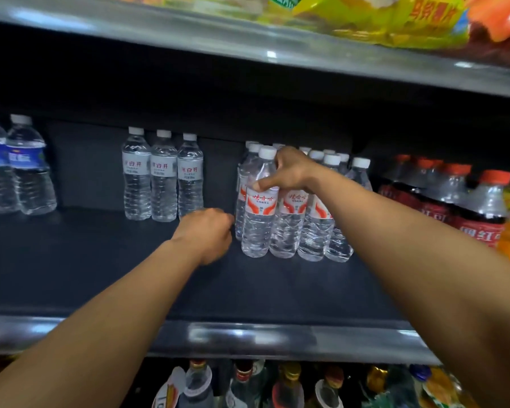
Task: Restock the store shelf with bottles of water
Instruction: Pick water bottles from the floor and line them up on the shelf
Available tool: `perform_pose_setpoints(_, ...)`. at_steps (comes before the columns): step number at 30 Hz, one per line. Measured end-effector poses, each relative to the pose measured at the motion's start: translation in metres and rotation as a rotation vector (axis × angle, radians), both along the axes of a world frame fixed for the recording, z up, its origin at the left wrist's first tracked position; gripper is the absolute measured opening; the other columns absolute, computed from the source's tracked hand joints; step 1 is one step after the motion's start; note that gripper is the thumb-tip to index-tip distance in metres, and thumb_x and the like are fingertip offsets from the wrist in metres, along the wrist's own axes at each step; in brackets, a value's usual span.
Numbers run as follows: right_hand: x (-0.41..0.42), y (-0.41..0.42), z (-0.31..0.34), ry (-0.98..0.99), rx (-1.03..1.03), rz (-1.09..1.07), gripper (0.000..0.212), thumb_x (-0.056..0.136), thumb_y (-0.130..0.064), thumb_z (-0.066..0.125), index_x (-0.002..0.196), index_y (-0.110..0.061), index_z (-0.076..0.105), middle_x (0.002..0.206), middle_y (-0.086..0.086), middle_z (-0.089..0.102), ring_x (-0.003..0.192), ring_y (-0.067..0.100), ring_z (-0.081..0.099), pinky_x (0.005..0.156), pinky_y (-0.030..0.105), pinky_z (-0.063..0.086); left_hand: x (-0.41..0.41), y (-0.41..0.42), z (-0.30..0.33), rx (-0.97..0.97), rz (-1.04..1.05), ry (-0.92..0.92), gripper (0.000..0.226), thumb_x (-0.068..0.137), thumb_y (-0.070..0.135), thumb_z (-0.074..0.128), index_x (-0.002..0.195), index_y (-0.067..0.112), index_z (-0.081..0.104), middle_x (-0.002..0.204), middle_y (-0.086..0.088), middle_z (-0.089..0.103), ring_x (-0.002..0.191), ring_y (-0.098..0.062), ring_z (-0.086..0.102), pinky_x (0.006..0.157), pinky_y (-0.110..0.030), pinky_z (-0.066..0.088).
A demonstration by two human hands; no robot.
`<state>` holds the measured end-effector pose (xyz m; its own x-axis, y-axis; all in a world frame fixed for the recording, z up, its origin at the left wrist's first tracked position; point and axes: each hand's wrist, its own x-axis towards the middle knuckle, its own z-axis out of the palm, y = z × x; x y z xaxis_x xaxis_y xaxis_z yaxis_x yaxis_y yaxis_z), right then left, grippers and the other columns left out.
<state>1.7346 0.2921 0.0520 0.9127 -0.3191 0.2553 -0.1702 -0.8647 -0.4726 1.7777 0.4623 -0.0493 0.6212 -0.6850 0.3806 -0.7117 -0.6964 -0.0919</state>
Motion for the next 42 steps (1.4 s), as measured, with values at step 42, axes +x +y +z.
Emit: perform_pose_setpoints(42,-0.271,0.088,-0.148,0.086,-0.439,-0.075,0.022,0.094,-0.022,0.045,0.110,-0.012,0.057,0.115,0.014,0.062,0.106,0.037,0.057,0.076,0.039,0.044,-0.221,0.054,-0.043,0.068,-0.135,0.087,0.028,0.093,0.024,0.045,0.115,0.014,0.058,0.120,-0.010,0.058,0.111,-0.033,0.055,0.081,-0.039,0.046)
